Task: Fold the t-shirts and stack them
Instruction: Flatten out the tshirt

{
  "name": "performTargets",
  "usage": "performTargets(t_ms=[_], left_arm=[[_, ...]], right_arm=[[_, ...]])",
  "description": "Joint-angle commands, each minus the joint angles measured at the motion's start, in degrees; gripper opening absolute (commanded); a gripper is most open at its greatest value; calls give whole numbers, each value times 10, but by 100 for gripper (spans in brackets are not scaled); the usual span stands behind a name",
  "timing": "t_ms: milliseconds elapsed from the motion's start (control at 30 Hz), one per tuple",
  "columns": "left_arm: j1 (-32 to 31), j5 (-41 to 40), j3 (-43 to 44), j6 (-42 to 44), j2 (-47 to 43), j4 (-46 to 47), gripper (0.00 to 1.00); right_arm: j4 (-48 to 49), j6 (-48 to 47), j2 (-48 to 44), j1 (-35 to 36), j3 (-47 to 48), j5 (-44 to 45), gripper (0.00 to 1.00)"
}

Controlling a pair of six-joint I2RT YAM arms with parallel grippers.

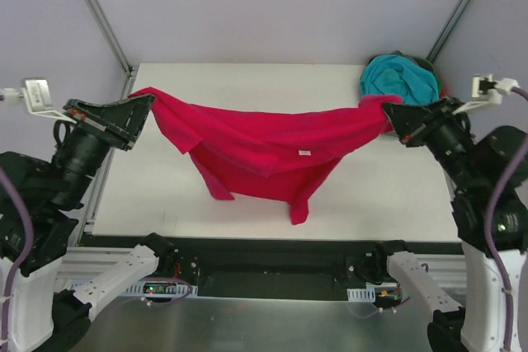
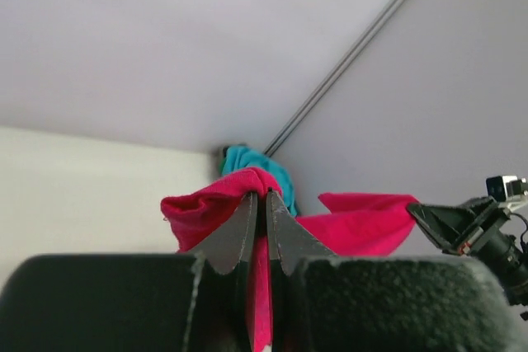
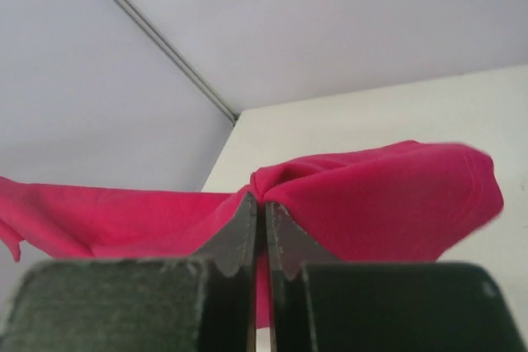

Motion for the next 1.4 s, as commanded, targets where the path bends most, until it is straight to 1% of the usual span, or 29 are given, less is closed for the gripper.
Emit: performTargets(t_ms=[0,167,267,333,400,567,633,733,800,867,933,1000,1033,1067,1100,1167,1233,1267,1300,1367], left_arm=[[2,36,90,37,37,27,0],[2,15,160,67,72,28,0],[2,11,199,87,113,28,1],[2,9,217,104,142,27,2],[2,-20,222,117,171,26,2],[9,-139,229,156,271,28,0],[44,-124,270,188,329,28,0],[127,-31,352,164,398,25,0],[168,-6,408,153,442,25,0],[186,16,468,161,484,25,0],[192,30,517,173,503,26,0],[192,24,554,192,511,27,0],[192,9,562,200,508,29,0],[192,-4,559,208,497,31,0],[193,-19,549,214,485,31,0],[193,-38,496,219,448,34,0],[193,-58,388,218,387,34,0],[193,-70,304,211,359,33,0],[193,-87,242,204,312,34,2],[193,-119,94,163,236,33,3]], right_arm=[[-63,-23,-9,2,114,34,1],[-91,-42,17,2,219,52,1],[-106,-50,41,2,254,74,1],[-108,-53,58,3,258,82,1],[-106,-58,77,2,258,90,1],[-74,-76,157,2,241,131,1],[-50,-81,200,3,245,145,1],[-37,-88,283,1,289,154,1],[-26,-93,334,1,344,139,1],[-20,-90,384,1,412,125,1],[-33,-83,424,1,485,118,1],[-48,-82,451,1,542,115,1],[-49,-83,453,1,551,115,1],[-44,-82,447,1,542,115,1],[-39,-81,434,1,514,114,1],[-14,-83,396,1,428,108,1],[8,-82,335,1,293,109,1],[15,-82,317,1,247,108,1],[15,-81,297,1,198,108,1],[10,-82,266,2,110,108,1]])
